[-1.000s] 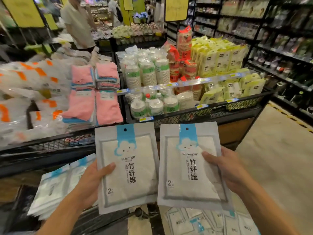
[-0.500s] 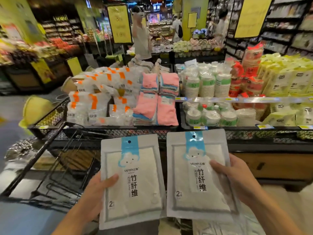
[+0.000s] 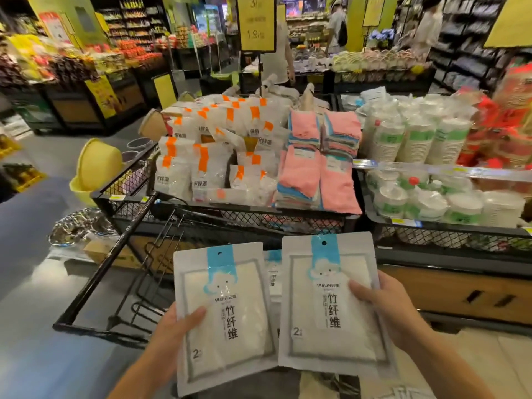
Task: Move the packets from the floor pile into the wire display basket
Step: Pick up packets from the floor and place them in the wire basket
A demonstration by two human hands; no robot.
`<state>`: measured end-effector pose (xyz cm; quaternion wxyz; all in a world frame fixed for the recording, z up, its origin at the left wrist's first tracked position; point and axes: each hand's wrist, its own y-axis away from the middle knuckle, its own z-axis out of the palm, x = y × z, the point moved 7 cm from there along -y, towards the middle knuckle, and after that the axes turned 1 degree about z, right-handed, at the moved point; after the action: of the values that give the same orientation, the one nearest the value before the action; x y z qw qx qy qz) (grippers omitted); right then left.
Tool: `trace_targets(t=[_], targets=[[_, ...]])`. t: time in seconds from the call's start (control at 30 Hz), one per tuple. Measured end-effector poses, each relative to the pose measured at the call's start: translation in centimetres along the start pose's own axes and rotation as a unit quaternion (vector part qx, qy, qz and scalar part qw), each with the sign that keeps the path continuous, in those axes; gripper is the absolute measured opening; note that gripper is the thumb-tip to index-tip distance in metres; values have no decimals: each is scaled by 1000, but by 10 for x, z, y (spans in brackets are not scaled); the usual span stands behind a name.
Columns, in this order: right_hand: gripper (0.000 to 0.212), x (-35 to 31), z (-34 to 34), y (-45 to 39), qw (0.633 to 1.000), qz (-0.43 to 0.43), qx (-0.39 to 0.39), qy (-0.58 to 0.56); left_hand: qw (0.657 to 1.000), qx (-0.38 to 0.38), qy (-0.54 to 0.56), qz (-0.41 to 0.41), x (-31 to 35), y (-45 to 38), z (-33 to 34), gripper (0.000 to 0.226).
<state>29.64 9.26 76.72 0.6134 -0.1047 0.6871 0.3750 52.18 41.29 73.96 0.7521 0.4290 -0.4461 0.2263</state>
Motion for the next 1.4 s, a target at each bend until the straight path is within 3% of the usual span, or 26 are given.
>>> trace_targets(t=[0.23,0.67,1.07,1.23,1.4], targets=[[22,19,28,-83,999,38,0,-1,999,38,-21,-27,-1,-59,-8,32],[23,37,80,-231,993,87,-53,55,989,122,-50,-64,6,-166,-25,32],[25,128,125,-306,976,180,52,107,976,125,-111,-138,-57,-326,-81,23],[17,164,145,-342,966,221,53,126,969,119,-103,-190,-92,-392,-101,23],[23,201,153,-373,956,243,82,141,963,100,-124,-218,-125,-437,-117,29]])
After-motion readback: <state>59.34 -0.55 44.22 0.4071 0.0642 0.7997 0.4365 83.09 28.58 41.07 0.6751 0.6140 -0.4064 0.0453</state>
